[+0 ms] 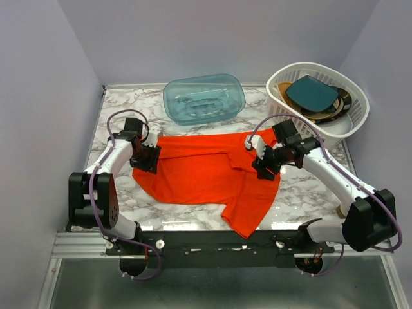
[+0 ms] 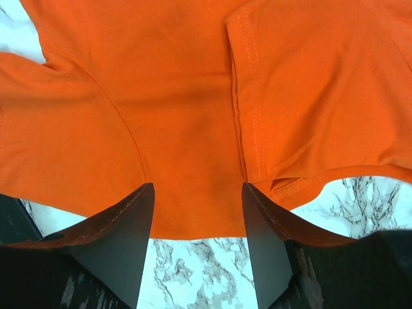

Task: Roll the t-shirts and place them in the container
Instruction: Fold the T-shirt at the center of the board.

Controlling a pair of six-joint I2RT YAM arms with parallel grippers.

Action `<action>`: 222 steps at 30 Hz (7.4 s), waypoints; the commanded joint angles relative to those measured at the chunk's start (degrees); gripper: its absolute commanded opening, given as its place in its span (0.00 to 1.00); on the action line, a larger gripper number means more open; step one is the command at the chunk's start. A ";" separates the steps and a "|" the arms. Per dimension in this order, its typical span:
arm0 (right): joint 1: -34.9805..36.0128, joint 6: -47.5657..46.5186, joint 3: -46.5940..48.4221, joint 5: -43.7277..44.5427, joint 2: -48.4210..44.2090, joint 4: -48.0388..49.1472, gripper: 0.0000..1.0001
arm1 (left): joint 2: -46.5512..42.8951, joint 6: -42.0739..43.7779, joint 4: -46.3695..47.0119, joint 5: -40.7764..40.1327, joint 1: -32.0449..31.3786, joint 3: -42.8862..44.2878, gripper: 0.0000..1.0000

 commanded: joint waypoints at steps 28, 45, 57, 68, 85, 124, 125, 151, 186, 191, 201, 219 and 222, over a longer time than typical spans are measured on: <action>0.72 -0.79 2.61 0.03 2.78 1.25 0.65 | 10.17 -8.63 0.57 -14.47 -7.93 3.32 0.44; 5.28 -8.69 -0.45 -0.41 0.06 0.37 0.65 | 2.01 -5.65 -4.87 -17.00 -7.93 1.91 0.00; 18.03 -35.31 -15.13 -4.09 -15.58 -3.05 0.67 | -4.23 -1.42 -12.70 -25.20 -7.92 4.02 0.00; 33.31 -39.03 -23.93 -7.97 -22.10 -1.57 0.63 | -6.61 -0.10 -9.10 -25.55 -7.49 -0.02 0.00; 45.01 -32.88 -29.20 -6.56 -15.68 7.48 0.51 | -9.51 0.95 -7.25 -26.34 -6.61 -2.57 0.00; 45.28 -5.19 -13.74 14.53 -35.10 -17.56 0.01 | -19.36 4.20 -15.34 -17.55 -3.62 -6.09 0.00; 45.11 -4.66 -13.65 14.79 -34.75 -16.95 0.01 | -19.53 4.20 -15.34 -17.90 -3.62 -6.18 0.00; 31.13 2.03 -8.99 28.68 -30.35 -4.03 0.01 | -13.13 3.41 -19.21 -17.73 -0.81 -1.34 0.00; 7.41 -10.98 -1.52 28.16 -13.92 13.73 0.01 | 8.59 -4.32 -12.79 -17.02 3.59 13.51 0.00; 5.99 -11.95 -0.29 27.46 -11.20 14.78 0.01 | 11.58 -5.37 -11.65 -16.76 3.94 15.62 0.00; 5.90 -13.62 1.38 25.52 -6.27 13.82 0.01 | 17.03 -5.46 -9.80 -16.85 3.94 20.63 0.00; 4.06 -14.85 2.87 26.14 3.22 20.76 0.01 | 21.51 -6.34 -8.83 -18.26 4.47 23.00 0.00; 3.97 -14.94 3.66 26.31 5.24 21.81 0.01 | 22.30 -6.69 -8.66 -17.90 4.47 23.70 0.00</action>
